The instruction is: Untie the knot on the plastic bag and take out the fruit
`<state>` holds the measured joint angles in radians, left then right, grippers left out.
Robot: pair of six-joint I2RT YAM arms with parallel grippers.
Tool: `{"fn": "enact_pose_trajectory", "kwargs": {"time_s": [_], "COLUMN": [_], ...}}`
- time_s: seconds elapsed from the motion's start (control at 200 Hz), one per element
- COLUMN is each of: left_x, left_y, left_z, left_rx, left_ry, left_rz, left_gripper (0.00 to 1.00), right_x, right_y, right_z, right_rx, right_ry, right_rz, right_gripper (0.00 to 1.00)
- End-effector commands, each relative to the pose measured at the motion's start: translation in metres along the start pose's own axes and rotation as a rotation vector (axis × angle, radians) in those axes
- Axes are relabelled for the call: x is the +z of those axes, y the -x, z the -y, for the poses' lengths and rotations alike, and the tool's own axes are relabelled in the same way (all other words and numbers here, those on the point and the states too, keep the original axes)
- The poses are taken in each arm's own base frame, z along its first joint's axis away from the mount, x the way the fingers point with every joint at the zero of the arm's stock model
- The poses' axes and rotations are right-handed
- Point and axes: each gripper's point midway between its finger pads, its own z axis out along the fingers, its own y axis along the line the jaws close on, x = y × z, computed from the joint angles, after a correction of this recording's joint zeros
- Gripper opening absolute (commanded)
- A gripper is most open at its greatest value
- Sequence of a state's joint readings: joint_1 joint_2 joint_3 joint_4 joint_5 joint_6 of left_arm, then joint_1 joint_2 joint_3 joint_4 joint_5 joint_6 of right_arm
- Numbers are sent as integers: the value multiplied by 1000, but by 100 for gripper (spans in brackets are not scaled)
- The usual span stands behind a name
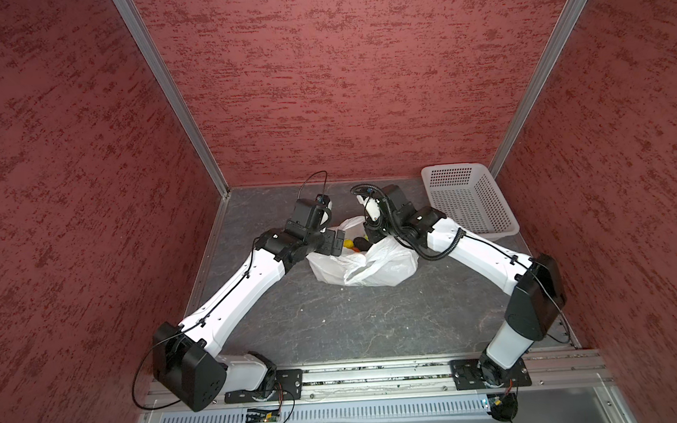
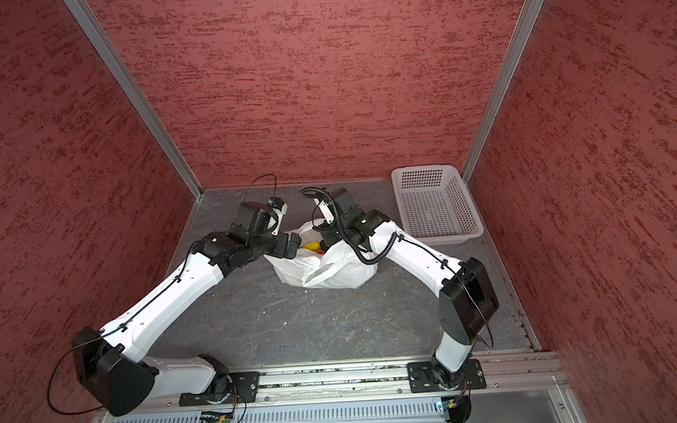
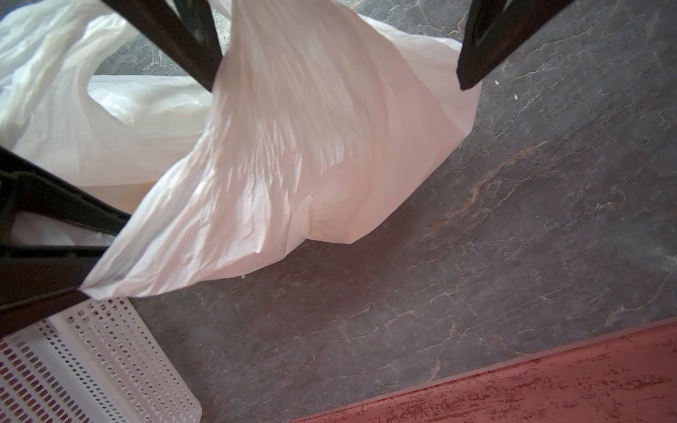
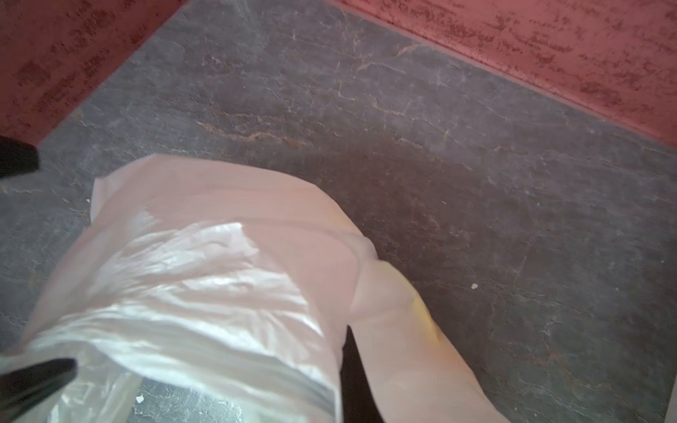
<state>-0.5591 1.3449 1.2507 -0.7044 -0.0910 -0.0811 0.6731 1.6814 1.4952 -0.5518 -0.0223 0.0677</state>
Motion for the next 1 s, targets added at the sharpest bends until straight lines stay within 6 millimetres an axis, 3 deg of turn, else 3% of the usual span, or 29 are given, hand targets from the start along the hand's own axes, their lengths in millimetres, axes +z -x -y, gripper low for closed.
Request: {"fn": "enact_pose_trajectory", "kwargs": {"time_s": [0.0, 0.12, 0.19, 0.386, 0.536, 0.661, 0.862, 0.997], "left_x": [-13, -6, 3, 30, 24, 16, 8, 4], "left_y": [24, 17, 10, -20, -32, -35, -39, -35], "left_z": [25, 32, 25, -36, -79, -102, -115, -110], "left_rx": [23, 34, 35, 48, -49, -93, -121, -133], "left_ry": [-91, -98, -56, 249, 331, 381, 402, 355], "left_rz": [91, 71, 48, -63, -77, -80, -86, -65], "left_gripper": [100, 99, 100, 99, 100, 94, 83, 85], "right_x": [-23, -27, -30, -39, -42, -42, -42, -43], "right_y": [23, 31, 34, 34, 28, 20, 12, 12], "right_z": [-7, -7, -8, -4, -2, 0, 11, 11], "right_rx": [19, 27, 28, 16, 4, -6, -1, 1], "right_ry": [26, 25, 31, 32, 45, 44, 29, 41], "right_rz": [65, 81, 87, 91, 77, 62, 52, 59], "right_gripper": [0, 0, 0, 0, 0, 0, 0, 0]}}
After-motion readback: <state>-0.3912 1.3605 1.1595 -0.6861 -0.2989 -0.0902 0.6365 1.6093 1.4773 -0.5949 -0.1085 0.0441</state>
